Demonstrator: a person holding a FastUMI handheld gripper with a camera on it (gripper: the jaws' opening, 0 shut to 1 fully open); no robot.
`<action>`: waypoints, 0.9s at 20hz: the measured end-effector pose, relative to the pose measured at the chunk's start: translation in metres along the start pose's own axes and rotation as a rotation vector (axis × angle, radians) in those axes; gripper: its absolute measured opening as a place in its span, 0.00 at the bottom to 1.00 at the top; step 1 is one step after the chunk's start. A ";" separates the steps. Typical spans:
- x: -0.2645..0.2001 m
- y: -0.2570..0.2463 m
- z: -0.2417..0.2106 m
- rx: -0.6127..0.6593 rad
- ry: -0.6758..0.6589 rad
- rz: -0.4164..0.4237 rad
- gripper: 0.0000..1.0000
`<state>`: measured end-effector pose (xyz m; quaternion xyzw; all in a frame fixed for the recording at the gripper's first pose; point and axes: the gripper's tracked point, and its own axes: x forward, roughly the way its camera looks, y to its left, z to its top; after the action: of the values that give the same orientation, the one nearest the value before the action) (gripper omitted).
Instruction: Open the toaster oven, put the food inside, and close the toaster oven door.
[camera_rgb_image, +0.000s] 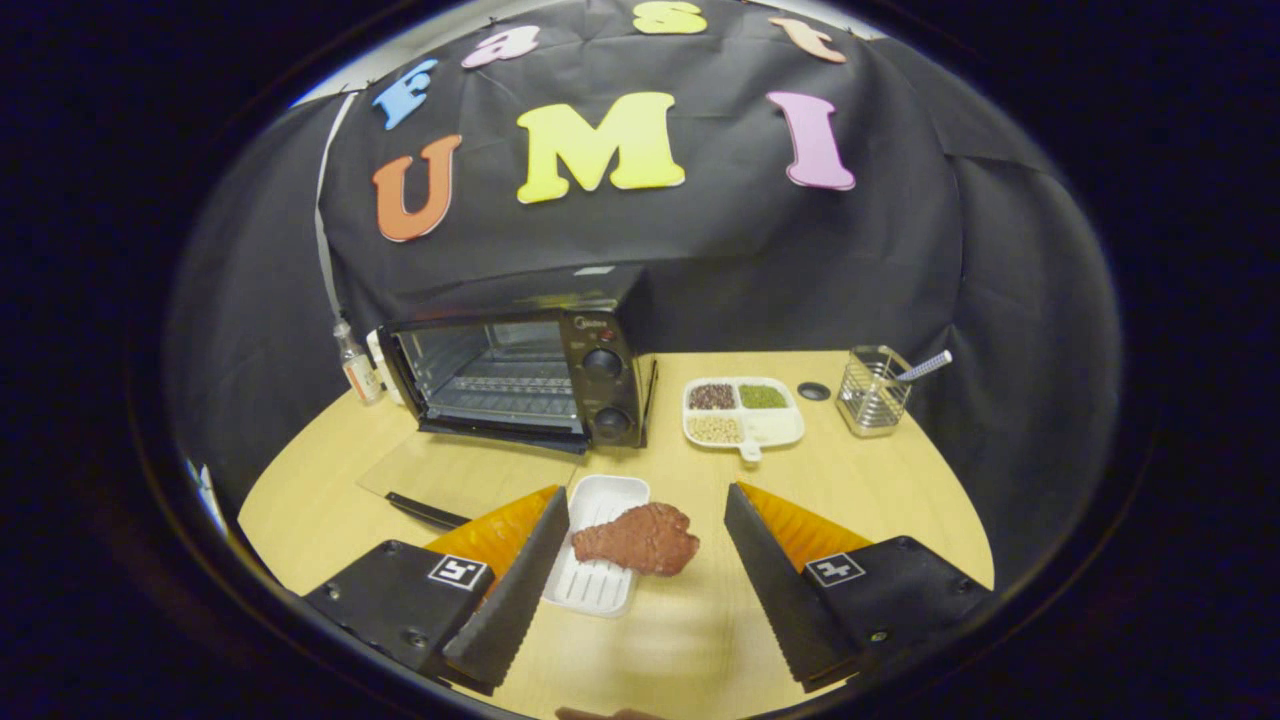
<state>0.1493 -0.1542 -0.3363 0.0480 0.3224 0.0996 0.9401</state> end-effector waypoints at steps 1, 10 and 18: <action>0.006 -0.005 -0.004 0.022 0.017 0.010 0.99; 0.036 -0.022 -0.028 0.216 0.100 0.121 0.66; 0.026 0.010 -0.036 0.338 0.158 0.259 0.19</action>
<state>0.1459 -0.1374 -0.3783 0.2377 0.3983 0.1674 0.8700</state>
